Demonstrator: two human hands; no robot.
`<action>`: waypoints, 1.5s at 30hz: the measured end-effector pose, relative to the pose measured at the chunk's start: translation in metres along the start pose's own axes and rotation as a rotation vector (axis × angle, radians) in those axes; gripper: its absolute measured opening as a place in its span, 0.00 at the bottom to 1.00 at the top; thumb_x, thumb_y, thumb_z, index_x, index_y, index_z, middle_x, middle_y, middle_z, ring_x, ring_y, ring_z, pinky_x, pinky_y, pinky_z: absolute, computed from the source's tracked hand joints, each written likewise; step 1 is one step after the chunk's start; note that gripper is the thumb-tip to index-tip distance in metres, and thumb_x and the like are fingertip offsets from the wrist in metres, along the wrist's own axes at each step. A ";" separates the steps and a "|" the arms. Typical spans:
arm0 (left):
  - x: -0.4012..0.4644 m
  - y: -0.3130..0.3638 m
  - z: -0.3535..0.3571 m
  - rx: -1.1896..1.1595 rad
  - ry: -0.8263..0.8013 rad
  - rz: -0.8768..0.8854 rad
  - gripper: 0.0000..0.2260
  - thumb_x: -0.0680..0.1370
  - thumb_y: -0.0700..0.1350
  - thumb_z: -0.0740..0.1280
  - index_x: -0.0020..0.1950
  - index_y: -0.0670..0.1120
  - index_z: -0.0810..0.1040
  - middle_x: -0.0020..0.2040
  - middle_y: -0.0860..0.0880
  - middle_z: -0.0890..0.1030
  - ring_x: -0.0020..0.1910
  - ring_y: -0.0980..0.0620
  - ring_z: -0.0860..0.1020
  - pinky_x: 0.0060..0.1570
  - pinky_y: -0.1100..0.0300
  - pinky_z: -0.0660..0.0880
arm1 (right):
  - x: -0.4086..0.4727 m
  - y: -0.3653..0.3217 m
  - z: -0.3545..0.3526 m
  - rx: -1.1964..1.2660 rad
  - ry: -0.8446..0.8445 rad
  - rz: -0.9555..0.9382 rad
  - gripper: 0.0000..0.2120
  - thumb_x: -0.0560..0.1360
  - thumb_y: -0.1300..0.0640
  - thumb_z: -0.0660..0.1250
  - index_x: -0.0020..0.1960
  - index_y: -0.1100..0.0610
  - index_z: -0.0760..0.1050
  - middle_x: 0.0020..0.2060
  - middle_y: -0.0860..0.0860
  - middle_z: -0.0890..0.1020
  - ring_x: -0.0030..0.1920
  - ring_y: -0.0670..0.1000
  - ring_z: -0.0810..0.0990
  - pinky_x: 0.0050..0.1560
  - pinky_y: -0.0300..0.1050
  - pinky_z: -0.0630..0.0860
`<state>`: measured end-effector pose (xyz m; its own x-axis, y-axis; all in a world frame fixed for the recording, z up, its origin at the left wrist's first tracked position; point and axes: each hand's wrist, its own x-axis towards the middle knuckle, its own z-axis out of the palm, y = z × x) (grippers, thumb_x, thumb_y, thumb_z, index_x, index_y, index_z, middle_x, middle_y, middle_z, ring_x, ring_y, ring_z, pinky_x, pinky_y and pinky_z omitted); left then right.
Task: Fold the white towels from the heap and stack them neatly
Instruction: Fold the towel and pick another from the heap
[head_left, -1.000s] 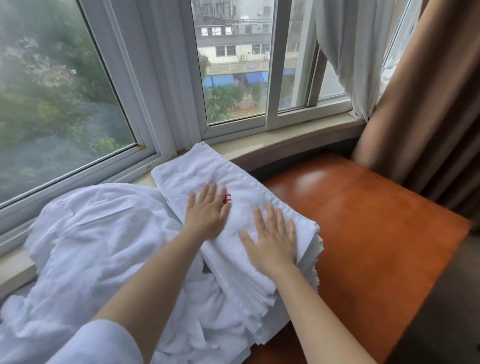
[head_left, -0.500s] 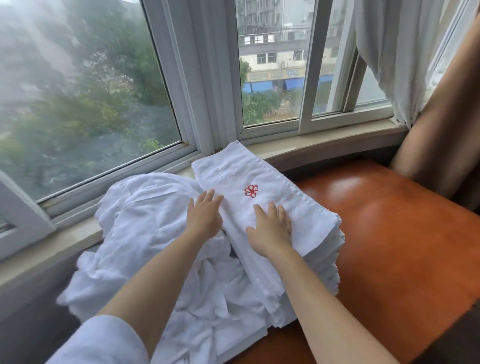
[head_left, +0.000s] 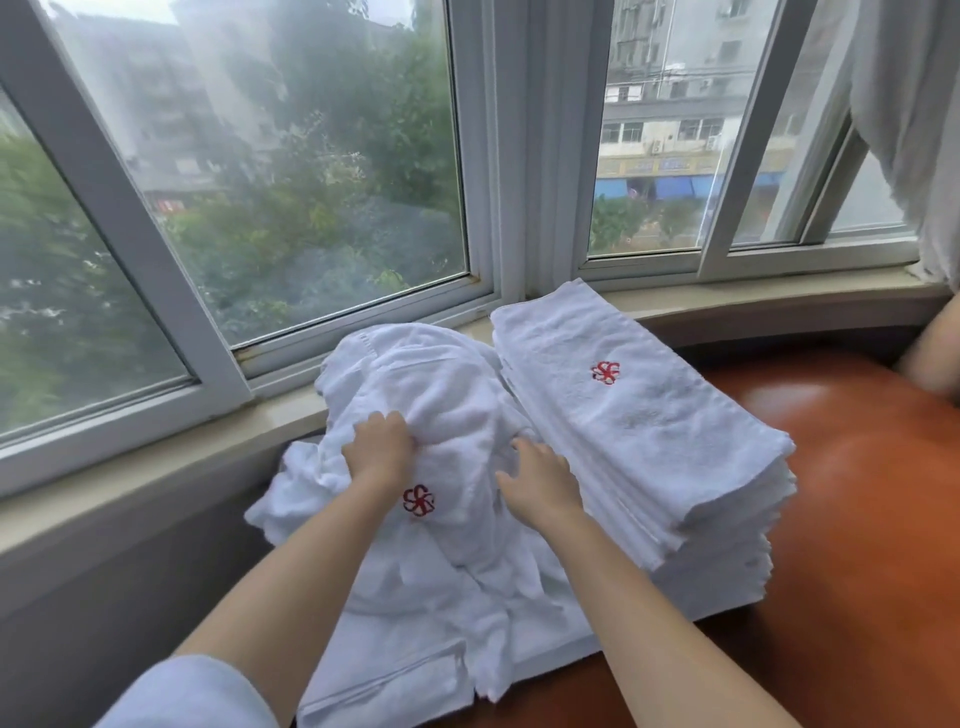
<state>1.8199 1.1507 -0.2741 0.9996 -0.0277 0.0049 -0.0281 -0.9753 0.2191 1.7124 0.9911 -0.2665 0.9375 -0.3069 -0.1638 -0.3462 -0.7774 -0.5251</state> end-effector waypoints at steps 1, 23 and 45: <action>-0.001 -0.003 -0.003 -0.001 0.039 0.043 0.12 0.80 0.46 0.58 0.59 0.42 0.74 0.61 0.41 0.72 0.62 0.40 0.69 0.50 0.49 0.70 | -0.001 -0.002 0.003 -0.004 0.009 0.004 0.26 0.78 0.47 0.61 0.74 0.53 0.62 0.72 0.54 0.65 0.71 0.58 0.64 0.68 0.51 0.65; -0.075 -0.057 -0.074 -0.768 -0.527 0.442 0.13 0.81 0.50 0.62 0.65 0.62 0.70 0.57 0.63 0.74 0.52 0.70 0.72 0.42 0.80 0.67 | -0.076 -0.091 -0.031 0.827 0.443 -0.244 0.10 0.72 0.61 0.69 0.48 0.48 0.76 0.44 0.43 0.81 0.47 0.45 0.79 0.49 0.40 0.75; -0.097 -0.012 -0.128 -1.432 -0.426 0.479 0.22 0.67 0.29 0.62 0.59 0.41 0.79 0.52 0.44 0.84 0.50 0.50 0.82 0.44 0.55 0.80 | -0.078 -0.041 -0.041 0.653 0.136 -0.250 0.14 0.68 0.51 0.77 0.44 0.49 0.71 0.54 0.58 0.77 0.51 0.56 0.80 0.47 0.47 0.77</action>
<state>1.7236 1.1931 -0.1526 0.8176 -0.5604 0.1320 -0.0590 0.1465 0.9875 1.6520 1.0245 -0.1974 0.9589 -0.2611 0.1106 0.0099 -0.3590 -0.9333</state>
